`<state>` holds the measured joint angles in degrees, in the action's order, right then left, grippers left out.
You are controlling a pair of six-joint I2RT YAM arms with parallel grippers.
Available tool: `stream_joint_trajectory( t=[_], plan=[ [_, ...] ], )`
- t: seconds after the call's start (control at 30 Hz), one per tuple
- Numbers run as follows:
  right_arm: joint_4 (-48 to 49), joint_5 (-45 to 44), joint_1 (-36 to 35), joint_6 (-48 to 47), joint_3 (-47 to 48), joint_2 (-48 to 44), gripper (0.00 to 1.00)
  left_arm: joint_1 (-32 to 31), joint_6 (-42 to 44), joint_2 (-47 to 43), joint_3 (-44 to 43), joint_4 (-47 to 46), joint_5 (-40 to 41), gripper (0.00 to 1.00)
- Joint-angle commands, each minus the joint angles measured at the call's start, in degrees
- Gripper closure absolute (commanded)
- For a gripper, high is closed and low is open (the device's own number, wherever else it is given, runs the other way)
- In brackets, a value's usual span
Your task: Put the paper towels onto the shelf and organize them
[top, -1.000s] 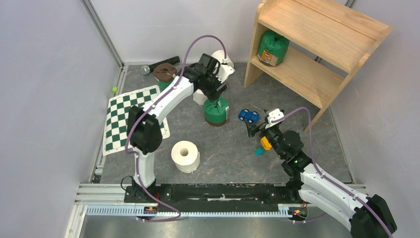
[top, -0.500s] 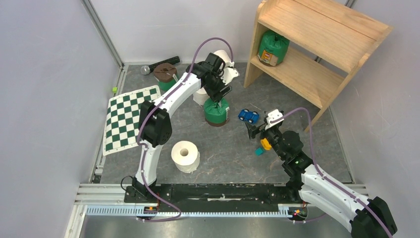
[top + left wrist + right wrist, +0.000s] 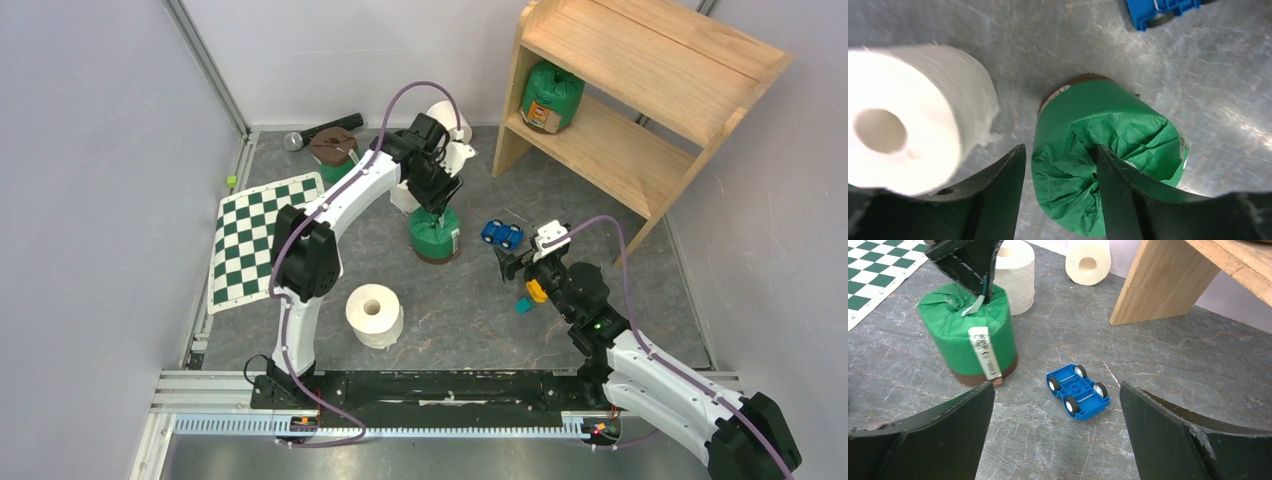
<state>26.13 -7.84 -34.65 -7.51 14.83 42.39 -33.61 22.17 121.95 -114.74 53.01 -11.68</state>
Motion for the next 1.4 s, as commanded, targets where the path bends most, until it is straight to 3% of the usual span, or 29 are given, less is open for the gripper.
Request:
stream_joint_trajectory(
  t=[0.0, 0.23, 0.57, 0.7, 0.93, 1.17, 1.37],
  plan=[
    [3.46, -0.57, -0.15, 0.36, 0.37, 0.82, 0.02, -0.06, -11.89, -6.51, 5.19, 2.81, -2.78, 0.41],
    [5.39, 3.05, -0.14, 0.40, 0.58, 3.10, 0.02, 0.63, -25.04, -13.72, 14.28, 0.85, 1.67, 0.41],
    [15.24, 15.80, -2.46, 1.71, 1.04, 14.29, 0.02, 1.21, -31.00, -20.36, 21.22, -2.56, 3.57, 0.39],
    [20.90, 16.92, -5.25, 3.06, 1.34, 19.64, 0.02, 2.50, -33.20, -22.97, 24.17, -4.20, 4.08, 0.35],
    [30.34, 14.05, -10.17, 3.86, 3.01, 30.21, 0.02, 4.77, -35.68, -32.03, 27.09, -7.62, 3.72, 0.17],
    [36.78, 11.50, -11.49, 5.02, 7.98, 41.40, 0.02, 7.44, -36.76, -44.86, 34.87, -9.78, 10.38, 0.01],
    [32.88, 0.18, -10.15, -4.20, 13.50, 46.63, 0.02, 9.07, -36.76, -56.02, 44.08, -10.55, 15.17, 0.00]
  ],
)
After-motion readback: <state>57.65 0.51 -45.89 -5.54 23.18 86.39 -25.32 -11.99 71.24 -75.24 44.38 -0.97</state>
